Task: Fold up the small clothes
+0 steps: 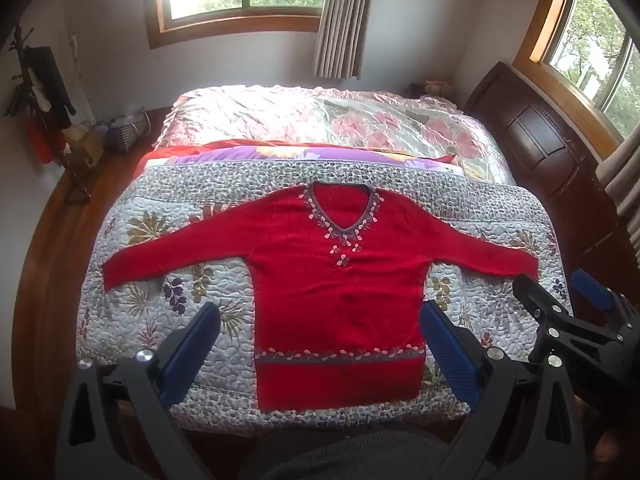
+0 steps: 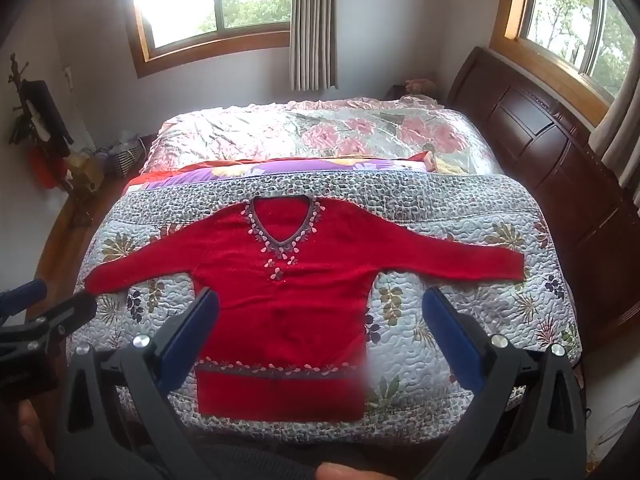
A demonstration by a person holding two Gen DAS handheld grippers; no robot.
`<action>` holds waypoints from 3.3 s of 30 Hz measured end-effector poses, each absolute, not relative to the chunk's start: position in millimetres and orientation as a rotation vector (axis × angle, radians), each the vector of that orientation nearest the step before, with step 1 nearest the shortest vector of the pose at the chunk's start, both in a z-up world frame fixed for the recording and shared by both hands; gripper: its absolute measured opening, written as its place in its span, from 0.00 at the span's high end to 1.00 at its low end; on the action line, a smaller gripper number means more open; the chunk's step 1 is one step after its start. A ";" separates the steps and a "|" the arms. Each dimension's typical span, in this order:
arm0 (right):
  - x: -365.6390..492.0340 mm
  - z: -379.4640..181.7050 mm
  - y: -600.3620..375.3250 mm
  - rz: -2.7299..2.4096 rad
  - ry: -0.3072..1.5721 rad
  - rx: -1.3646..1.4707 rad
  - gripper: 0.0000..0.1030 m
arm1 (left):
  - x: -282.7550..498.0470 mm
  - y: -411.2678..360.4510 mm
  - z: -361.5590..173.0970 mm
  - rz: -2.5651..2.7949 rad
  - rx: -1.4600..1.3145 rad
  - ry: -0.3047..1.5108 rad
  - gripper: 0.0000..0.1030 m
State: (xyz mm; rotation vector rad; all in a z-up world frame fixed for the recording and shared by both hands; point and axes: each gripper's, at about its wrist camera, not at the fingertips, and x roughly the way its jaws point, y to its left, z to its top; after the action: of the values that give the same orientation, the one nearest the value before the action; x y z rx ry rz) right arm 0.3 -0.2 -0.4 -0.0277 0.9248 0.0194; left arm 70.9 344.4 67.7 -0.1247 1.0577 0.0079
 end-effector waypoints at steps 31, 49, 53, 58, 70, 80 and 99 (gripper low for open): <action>1.2 -1.3 5.2 0.031 0.926 -0.037 0.03 | 73.3 349.8 65.5 0.024 -0.124 1.048 0.04; 4.5 -5.4 5.8 0.025 0.934 -0.034 0.03 | 76.8 348.5 65.7 0.022 -0.123 1.053 0.04; 4.2 -5.7 5.5 0.026 0.935 -0.034 0.03 | 77.1 348.2 65.7 0.022 -0.123 1.054 0.04; 7.4 -10.4 8.2 0.029 0.942 -0.035 0.03 | 79.4 350.3 63.7 0.027 -0.126 1.056 0.04; 20.0 -11.6 12.2 0.036 0.958 -0.041 0.03 | 89.3 356.8 59.6 0.038 -0.134 1.068 0.04; 31.3 -14.8 10.2 0.032 0.980 -0.040 0.03 | 97.6 357.2 54.9 0.037 -0.131 1.081 0.04; 66.0 -33.3 6.9 0.014 1.036 -0.040 0.03 | 133.3 353.6 36.8 0.047 -0.097 1.133 0.04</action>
State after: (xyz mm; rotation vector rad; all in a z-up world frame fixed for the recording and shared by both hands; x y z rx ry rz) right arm 66.0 6.9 -33.3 -0.0404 1.0358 0.0143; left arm 133.3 353.6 36.8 -0.0967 1.1328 0.0469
